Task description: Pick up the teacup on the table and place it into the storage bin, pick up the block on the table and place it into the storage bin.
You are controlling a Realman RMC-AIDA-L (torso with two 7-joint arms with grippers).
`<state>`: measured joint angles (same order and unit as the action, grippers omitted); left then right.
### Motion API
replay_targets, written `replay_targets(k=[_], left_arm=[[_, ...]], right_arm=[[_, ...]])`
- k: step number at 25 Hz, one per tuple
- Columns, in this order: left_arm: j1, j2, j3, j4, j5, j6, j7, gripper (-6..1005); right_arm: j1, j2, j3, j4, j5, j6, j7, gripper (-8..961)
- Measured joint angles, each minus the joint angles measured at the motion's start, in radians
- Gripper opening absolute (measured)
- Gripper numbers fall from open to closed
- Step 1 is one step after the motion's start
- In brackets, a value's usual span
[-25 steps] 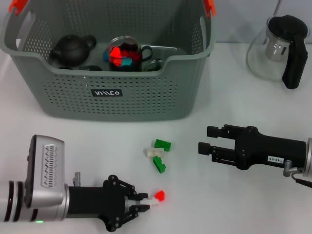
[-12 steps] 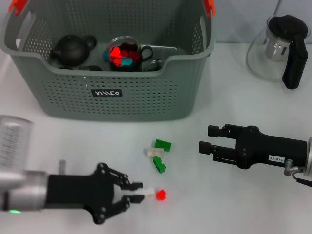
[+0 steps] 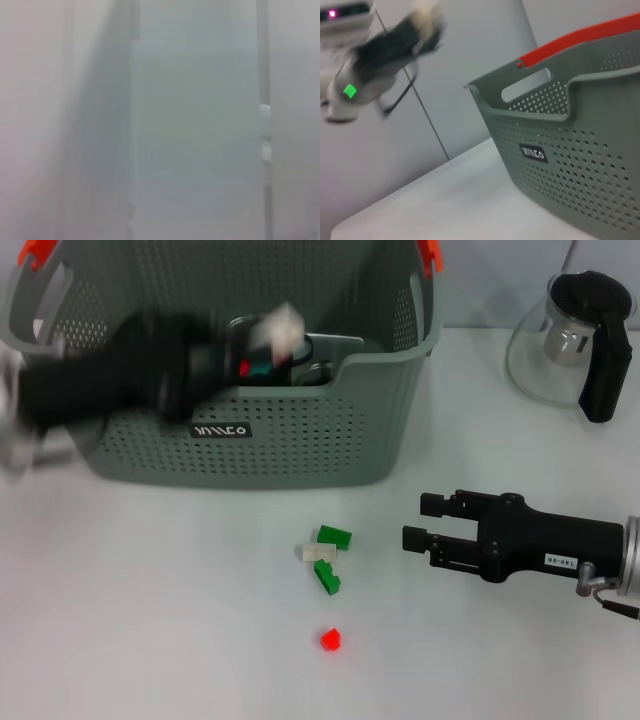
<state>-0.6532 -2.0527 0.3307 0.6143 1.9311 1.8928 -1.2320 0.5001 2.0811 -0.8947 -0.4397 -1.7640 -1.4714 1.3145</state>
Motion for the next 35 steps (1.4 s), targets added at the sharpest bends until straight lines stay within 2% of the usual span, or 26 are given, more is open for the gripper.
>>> replay_targets(k=[2,4,9,12,15,17,20,21,22,23,26,29,32,35], left_arm=[[-0.045,-0.004,0.013,0.049,-0.020,-0.092,-0.087,199],[-0.086,-0.004,0.066,0.118,-0.016,-0.215,-0.193,203],[-0.127,0.032,0.326,0.286,0.045,-0.491,-0.437,211],[-0.143,0.048,0.437,0.387,0.162,-0.580,-0.561,216],[-0.171,0.046,0.516,0.463,0.374,-0.621,-0.669,221],[-0.184,0.033,0.559,0.477,0.487,-0.646,-0.707,224],[-0.193,-0.003,0.617,0.477,0.615,-0.694,-0.736,229],[-0.194,-0.019,0.629,0.475,0.649,-0.720,-0.741,230],[-0.194,-0.055,0.645,0.473,0.708,-0.774,-0.756,232],[-0.194,-0.055,0.645,0.473,0.708,-0.774,-0.756,234],[-0.191,-0.098,0.657,0.473,0.772,-0.847,-0.771,239],[-0.182,-0.115,0.678,0.471,0.796,-0.903,-0.787,243],[-0.174,-0.115,0.712,0.469,0.798,-0.924,-0.821,284],[-0.164,-0.114,0.706,0.488,0.777,-0.914,-0.831,342]], right_arm=[[0.000,0.000,-0.001,-0.001,0.000,-0.001,0.001,673],[0.000,0.000,0.000,-0.002,0.000,-0.005,0.002,673],[0.002,0.002,0.001,-0.004,0.001,-0.007,0.003,673],[0.003,0.002,0.002,-0.005,0.001,-0.007,0.000,673],[0.003,0.002,0.002,-0.005,0.003,-0.007,-0.002,673],[0.003,0.002,0.002,-0.004,0.004,-0.006,-0.003,673],[0.003,0.002,0.002,-0.003,0.005,-0.002,-0.004,673],[0.003,0.002,0.002,-0.003,0.005,-0.002,-0.004,673],[0.003,0.002,0.002,-0.003,0.006,-0.002,-0.005,673],[0.003,0.002,0.002,-0.004,0.006,-0.001,-0.005,673],[0.003,0.002,0.002,-0.004,0.006,-0.001,-0.005,673],[0.003,0.002,0.002,-0.004,0.006,-0.001,-0.006,673],[0.003,0.002,0.003,-0.004,0.006,-0.001,-0.006,673],[0.003,0.002,0.003,-0.004,0.006,0.000,-0.006,673]])
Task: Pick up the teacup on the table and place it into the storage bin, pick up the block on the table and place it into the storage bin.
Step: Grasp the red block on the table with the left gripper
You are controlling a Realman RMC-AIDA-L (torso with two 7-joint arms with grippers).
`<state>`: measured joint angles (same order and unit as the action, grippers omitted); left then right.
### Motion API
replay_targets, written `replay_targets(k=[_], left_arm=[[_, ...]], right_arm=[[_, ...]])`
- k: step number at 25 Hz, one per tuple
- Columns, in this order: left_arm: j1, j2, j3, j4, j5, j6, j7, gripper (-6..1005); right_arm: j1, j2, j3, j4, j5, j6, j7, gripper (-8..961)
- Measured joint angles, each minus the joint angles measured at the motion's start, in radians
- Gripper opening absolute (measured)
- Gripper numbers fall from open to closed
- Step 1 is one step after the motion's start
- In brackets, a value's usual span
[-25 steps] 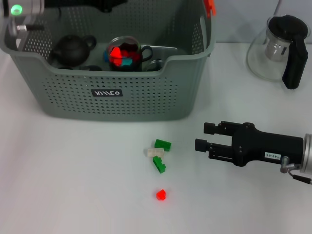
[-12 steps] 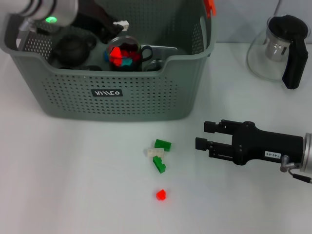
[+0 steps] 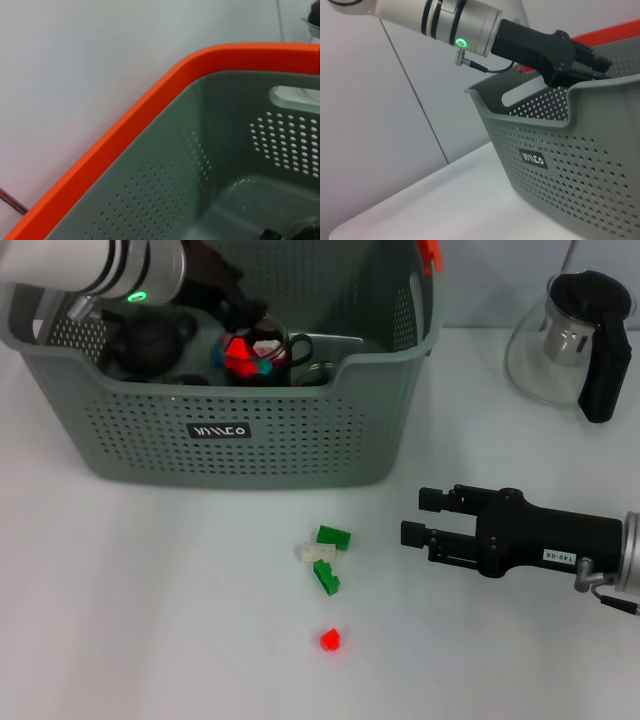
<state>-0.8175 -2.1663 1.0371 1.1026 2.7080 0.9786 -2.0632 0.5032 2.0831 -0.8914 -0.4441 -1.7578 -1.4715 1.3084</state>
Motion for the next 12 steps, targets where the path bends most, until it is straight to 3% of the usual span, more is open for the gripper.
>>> replay_targets(k=[2,6,8,12], left_arm=[[0.022,-0.001,-0.029,0.045,-0.067,0.020,0.002,381],[0.127,0.018,-0.121,0.116,-0.436,0.131,0.102,459],[0.185,0.039,-0.175,0.069,-0.748,0.221,0.204,524],[0.234,0.064,-0.279,-0.139,-1.122,0.460,0.363,708]], right_arm=[[0.000,0.000,0.001,-0.001,0.000,0.000,0.000,673],[0.000,0.000,0.009,-0.001,0.000,0.000,0.000,674],[0.000,0.000,0.010,0.000,0.000,0.000,0.000,674],[0.000,0.001,0.011,-0.002,0.000,0.000,0.000,674]])
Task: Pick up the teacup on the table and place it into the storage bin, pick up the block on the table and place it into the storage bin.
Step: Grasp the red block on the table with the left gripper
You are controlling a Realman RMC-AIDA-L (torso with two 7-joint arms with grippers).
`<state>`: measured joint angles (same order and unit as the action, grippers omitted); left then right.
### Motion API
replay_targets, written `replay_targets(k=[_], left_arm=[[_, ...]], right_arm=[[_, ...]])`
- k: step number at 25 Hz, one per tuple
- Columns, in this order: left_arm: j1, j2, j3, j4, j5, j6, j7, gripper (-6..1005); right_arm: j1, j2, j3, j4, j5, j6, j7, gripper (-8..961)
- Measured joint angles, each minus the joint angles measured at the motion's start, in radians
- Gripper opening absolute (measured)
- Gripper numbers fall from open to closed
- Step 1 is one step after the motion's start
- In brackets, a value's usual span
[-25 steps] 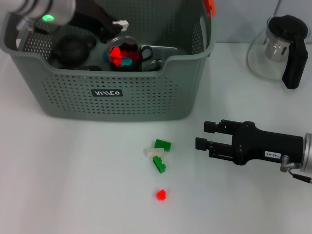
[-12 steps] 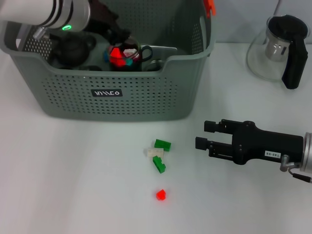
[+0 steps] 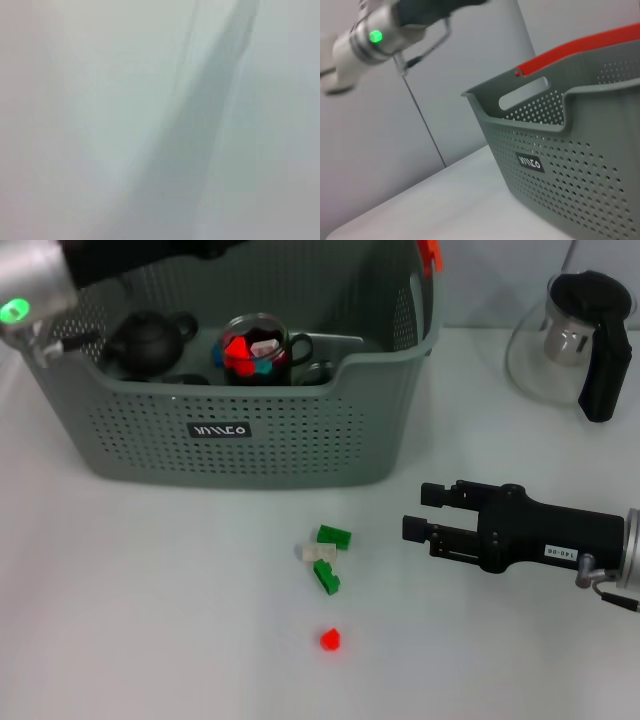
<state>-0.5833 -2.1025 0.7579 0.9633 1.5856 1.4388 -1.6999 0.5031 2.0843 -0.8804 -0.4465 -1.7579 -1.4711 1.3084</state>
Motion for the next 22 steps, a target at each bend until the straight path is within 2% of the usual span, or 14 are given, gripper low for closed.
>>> replay_targets(k=[2,4,6,7,11,14,17,22], left_arm=[[0.004,0.012,-0.066,-0.124,-0.071,0.155,0.082,726],[0.014,0.023,-0.125,-0.243,-0.071,0.283,0.197,744],[0.036,0.025,-0.153,-0.312,-0.042,0.343,0.296,753],[0.064,0.019,-0.163,-0.337,-0.012,0.361,0.364,753],[0.164,-0.028,-0.161,-0.344,0.115,0.376,0.558,754],[0.217,-0.054,-0.155,-0.347,0.219,0.374,0.662,754],[0.244,-0.064,-0.155,-0.362,0.325,0.346,0.743,753],[0.229,-0.066,-0.152,-0.398,0.476,0.316,0.815,751]], right_arm=[[0.000,0.000,0.000,0.000,0.000,0.000,0.000,674],[0.002,0.000,0.000,0.000,0.000,0.000,0.000,673],[0.003,0.000,0.000,0.000,0.000,0.000,0.000,673],[0.003,0.000,0.000,0.000,0.000,0.000,0.000,673],[0.007,0.001,0.000,0.003,0.001,0.000,0.000,673],[0.007,0.002,0.000,0.004,0.002,0.000,0.000,673],[0.005,0.002,0.001,0.005,0.002,0.000,0.001,674],[0.000,0.002,0.002,0.007,0.002,0.000,0.004,674]])
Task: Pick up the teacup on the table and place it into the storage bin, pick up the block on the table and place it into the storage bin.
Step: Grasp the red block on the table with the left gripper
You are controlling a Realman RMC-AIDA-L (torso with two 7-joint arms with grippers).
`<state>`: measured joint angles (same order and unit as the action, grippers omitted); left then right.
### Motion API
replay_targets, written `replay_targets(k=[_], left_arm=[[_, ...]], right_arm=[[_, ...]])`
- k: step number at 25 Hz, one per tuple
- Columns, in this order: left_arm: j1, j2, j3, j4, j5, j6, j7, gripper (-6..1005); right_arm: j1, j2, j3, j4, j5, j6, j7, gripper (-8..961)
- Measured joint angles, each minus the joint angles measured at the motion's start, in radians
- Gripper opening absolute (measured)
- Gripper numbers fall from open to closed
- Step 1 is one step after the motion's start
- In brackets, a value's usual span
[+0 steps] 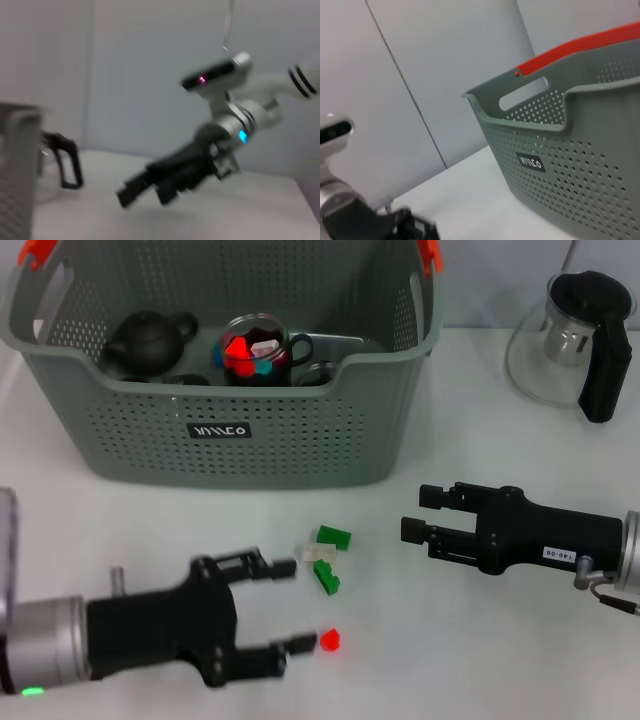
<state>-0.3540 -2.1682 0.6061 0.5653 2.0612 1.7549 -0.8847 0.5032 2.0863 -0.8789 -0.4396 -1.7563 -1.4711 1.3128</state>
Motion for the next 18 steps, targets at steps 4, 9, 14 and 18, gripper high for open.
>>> replay_targets(k=[4,9,14,18], left_arm=[[-0.026,-0.001,0.047,-0.051,0.045,-0.060,0.063,742],[-0.062,-0.005,0.098,-0.144,0.043,-0.206,0.138,683],[-0.071,-0.006,0.086,-0.221,0.005,-0.291,0.281,517],[-0.073,-0.007,0.084,-0.246,-0.022,-0.334,0.308,516]], right_arm=[[-0.003,0.000,0.000,0.001,0.000,0.000,0.003,674],[-0.004,0.000,0.000,0.002,-0.001,0.000,0.004,674],[-0.006,0.000,0.000,0.002,-0.001,0.000,0.004,674],[-0.006,0.000,0.000,0.002,-0.001,0.000,0.001,674]])
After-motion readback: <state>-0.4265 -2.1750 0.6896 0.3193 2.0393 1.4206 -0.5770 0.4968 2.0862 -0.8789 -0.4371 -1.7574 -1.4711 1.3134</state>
